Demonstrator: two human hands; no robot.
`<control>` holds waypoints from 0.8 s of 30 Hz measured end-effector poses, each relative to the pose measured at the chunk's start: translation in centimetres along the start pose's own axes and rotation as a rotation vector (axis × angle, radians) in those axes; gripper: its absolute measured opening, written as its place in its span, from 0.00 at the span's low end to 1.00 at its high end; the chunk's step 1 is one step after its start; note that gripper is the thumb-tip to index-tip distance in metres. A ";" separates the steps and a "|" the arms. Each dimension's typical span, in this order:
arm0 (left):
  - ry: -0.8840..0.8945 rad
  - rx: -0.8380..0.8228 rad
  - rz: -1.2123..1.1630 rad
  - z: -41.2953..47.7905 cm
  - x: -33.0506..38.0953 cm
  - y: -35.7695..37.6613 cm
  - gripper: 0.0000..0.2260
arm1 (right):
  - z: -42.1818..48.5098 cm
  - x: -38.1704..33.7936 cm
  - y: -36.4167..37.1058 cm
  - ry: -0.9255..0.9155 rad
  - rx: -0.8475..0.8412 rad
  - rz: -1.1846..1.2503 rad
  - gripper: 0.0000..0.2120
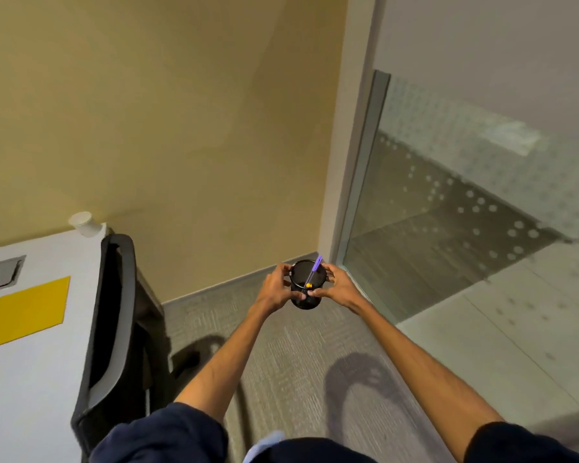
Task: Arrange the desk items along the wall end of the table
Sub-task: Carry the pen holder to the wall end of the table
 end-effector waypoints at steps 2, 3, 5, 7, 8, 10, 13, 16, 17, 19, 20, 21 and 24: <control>-0.020 0.012 -0.011 1.6 -0.5 -0.8 0.35 | 2.0 -1.1 0.0 -0.005 -0.032 -0.008 0.42; -0.029 0.022 -0.010 2.3 -0.8 -1.2 0.35 | 3.0 -1.6 0.1 -0.011 -0.053 -0.014 0.42; -0.056 0.046 -0.004 3.5 -1.6 -2.0 0.35 | 5.1 -2.5 0.6 -0.019 -0.092 -0.030 0.41; -0.084 0.066 -0.003 4.9 -2.6 -2.8 0.36 | 7.2 -3.5 1.1 -0.019 -0.124 -0.040 0.40; -0.097 0.074 -0.002 5.7 -3.2 -3.3 0.36 | 8.3 -4.0 1.4 -0.021 -0.139 -0.041 0.40; -0.119 0.090 0.000 7.4 -4.5 -4.3 0.36 | 10.7 -5.1 2.1 -0.023 -0.165 -0.051 0.40; -0.145 0.104 0.003 10.7 -6.5 -6.1 0.35 | 14.7 -6.8 3.0 -0.019 -0.187 -0.069 0.41; -0.167 0.115 0.013 14.6 -8.1 -8.3 0.36 | 19.1 -9.4 3.9 -0.024 -0.207 -0.110 0.42; -0.172 0.120 0.022 15.9 -8.6 -9.2 0.37 | 20.6 -10.3 4.2 -0.028 -0.214 -0.118 0.42; -0.184 0.135 0.040 18.1 -9.7 -10.8 0.37 | 23.1 -12.2 4.7 -0.031 -0.223 -0.137 0.42; -0.192 0.145 0.057 19.4 -10.4 -12.0 0.37 | 24.7 -13.4 5.2 -0.035 -0.223 -0.153 0.42; -0.195 0.141 0.069 20.4 -10.8 -13.0 0.36 | 25.8 -14.4 5.5 -0.036 -0.224 -0.163 0.42; -0.190 0.121 0.111 23.3 -12.2 -16.0 0.35 | 28.9 -17.2 6.9 -0.070 -0.237 -0.187 0.43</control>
Point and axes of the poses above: each hand's wrist, its own z-axis towards the middle knuckle, its own y-axis out of the palm, x = y × z, the point moved 7 cm from there along z, towards the middle knuckle, and after that the axes turned 12 degrees about y, right-handed, at the moved point
